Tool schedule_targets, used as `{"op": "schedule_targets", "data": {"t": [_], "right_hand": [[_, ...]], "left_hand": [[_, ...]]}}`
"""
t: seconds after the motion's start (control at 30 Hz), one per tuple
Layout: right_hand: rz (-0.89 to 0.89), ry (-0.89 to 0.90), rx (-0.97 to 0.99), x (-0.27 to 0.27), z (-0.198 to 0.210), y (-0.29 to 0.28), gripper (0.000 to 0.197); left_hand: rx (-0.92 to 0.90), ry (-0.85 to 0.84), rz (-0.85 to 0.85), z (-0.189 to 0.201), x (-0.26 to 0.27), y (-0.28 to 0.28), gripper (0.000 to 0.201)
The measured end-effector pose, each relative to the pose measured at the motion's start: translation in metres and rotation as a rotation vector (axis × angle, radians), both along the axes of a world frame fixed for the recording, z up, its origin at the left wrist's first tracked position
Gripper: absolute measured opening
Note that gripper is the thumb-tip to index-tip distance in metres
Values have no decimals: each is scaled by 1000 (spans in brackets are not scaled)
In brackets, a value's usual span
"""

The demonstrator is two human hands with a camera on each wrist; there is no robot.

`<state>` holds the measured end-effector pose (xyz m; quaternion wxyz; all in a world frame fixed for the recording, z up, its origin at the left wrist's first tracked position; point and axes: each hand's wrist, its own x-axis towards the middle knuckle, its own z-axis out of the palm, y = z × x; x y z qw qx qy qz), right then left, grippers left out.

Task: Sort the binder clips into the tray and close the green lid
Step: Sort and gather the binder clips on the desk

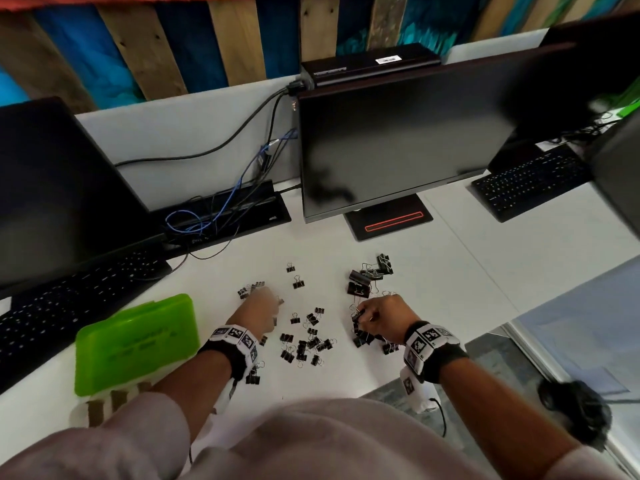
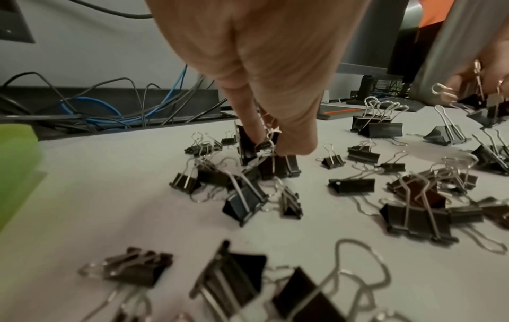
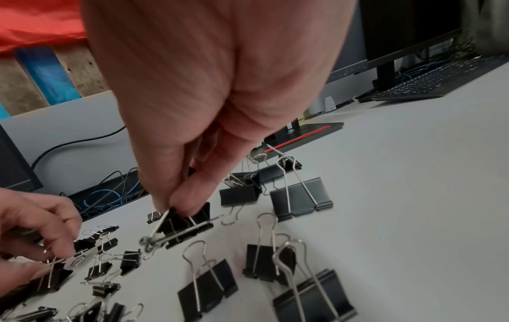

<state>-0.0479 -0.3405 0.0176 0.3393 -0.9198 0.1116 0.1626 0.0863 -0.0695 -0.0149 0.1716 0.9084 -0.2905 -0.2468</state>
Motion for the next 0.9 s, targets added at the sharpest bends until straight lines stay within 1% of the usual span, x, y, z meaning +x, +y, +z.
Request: {"op": "schedule_targets", "data": {"t": [0.07,0.13,0.23,0.33,0.4,0.5,0.6,0.73,0.83,0.87,0.9], "right_hand": [[-10,-2,12,-4,0,-1,3],[-19,-1,15,-7,-2,-1,4],[-2,7,-12,-8,-10,0,5],[-1,23,-25,-6,-16,2,4],[-13,55,-17,-5,-18,2,8],[-13,90,12,-4,-16,-1,13],[-8,72,36,-7,-10,-10,17],[-122,-23,20,-19,-5,-31,29],[-140,57,29,-36,-4,-48,33],[-135,98,50,-43,-4,-51,40],[-124,139,75,-49,-5,-53,52]], "left_hand": [[9,7,31,1,1,-2,17],[9,0,73,4,2,-5,19],[-22,-8,66,9,3,-12,17],[-135,23,73,18,-3,-22,15],[-214,58,76,25,-15,-35,13],[-229,119,-38,27,-43,-58,14],[-246,204,-132,20,-65,-82,15],[-263,296,-154,10,-79,-103,17],[-301,326,-123,3,-82,-109,22],[-318,331,-112,1,-82,-110,25],[-334,340,-100,-1,-82,-111,27]]}}
